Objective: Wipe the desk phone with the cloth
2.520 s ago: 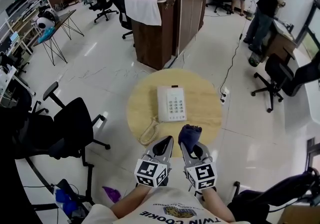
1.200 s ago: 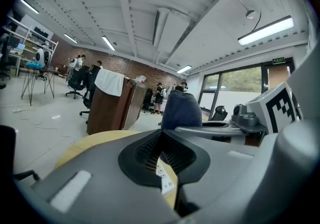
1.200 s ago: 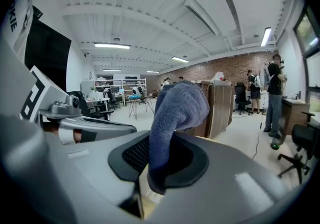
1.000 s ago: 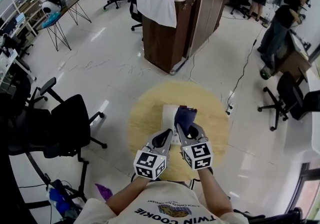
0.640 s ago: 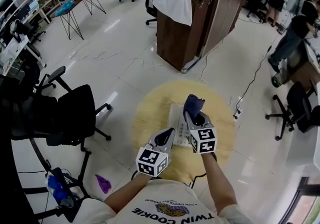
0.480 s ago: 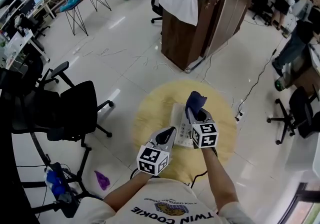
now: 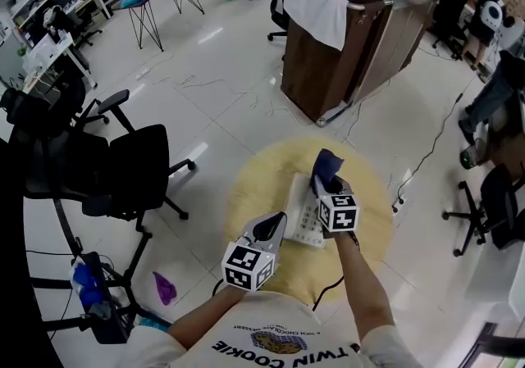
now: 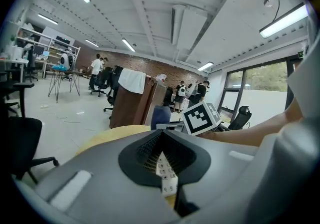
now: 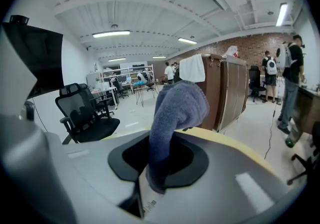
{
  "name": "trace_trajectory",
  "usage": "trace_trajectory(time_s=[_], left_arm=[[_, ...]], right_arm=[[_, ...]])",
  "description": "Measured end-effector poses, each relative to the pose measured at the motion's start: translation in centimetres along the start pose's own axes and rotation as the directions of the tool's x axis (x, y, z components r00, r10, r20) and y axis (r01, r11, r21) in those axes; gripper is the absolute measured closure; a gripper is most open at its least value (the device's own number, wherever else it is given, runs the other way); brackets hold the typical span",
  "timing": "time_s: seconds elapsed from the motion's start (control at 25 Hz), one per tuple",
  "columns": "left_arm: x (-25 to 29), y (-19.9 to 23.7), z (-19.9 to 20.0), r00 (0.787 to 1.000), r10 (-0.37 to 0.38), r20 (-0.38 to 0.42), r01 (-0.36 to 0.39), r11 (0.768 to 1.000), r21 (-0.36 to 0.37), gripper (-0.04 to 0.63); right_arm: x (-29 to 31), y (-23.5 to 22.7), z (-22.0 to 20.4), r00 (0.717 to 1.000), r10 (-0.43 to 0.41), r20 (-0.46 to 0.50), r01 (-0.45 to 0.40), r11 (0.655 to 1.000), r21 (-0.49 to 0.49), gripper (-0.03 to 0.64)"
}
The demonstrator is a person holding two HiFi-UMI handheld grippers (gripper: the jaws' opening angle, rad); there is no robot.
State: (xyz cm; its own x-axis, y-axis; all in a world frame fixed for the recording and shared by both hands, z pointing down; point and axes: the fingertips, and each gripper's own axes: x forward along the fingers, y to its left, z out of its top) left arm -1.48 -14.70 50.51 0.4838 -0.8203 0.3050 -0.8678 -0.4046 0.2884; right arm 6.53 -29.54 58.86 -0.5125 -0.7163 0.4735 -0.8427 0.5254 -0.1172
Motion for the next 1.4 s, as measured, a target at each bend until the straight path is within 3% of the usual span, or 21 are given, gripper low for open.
trace_trajectory(time_s=[0.36, 0.56, 1.4], left_arm=[[-1.5, 0.5, 0.0, 1.0, 0.011, 0.018, -0.011, 1.0, 0.006, 0.603], [-1.3, -0.3, -0.1, 1.0, -0.022, 0.014, 0.022, 1.0, 0.014, 0.603], [0.1, -3.7, -1.6, 0.983, -0.18, -0.032, 0.181, 0.983, 0.022, 0.603]], right_arm=[[-0.6, 1.9, -3.2, 0.997, 0.015, -0.074, -0.016, 1.0, -0.018, 0.551], [-2.4, 3.5, -5.1, 0.994, 0.037, -0.101, -0.041, 0.999, -0.035, 0.551], [-8.5, 9.2, -12.6, 0.99, 0.008, -0.14, -0.001, 0.999, 0.05, 0.551]])
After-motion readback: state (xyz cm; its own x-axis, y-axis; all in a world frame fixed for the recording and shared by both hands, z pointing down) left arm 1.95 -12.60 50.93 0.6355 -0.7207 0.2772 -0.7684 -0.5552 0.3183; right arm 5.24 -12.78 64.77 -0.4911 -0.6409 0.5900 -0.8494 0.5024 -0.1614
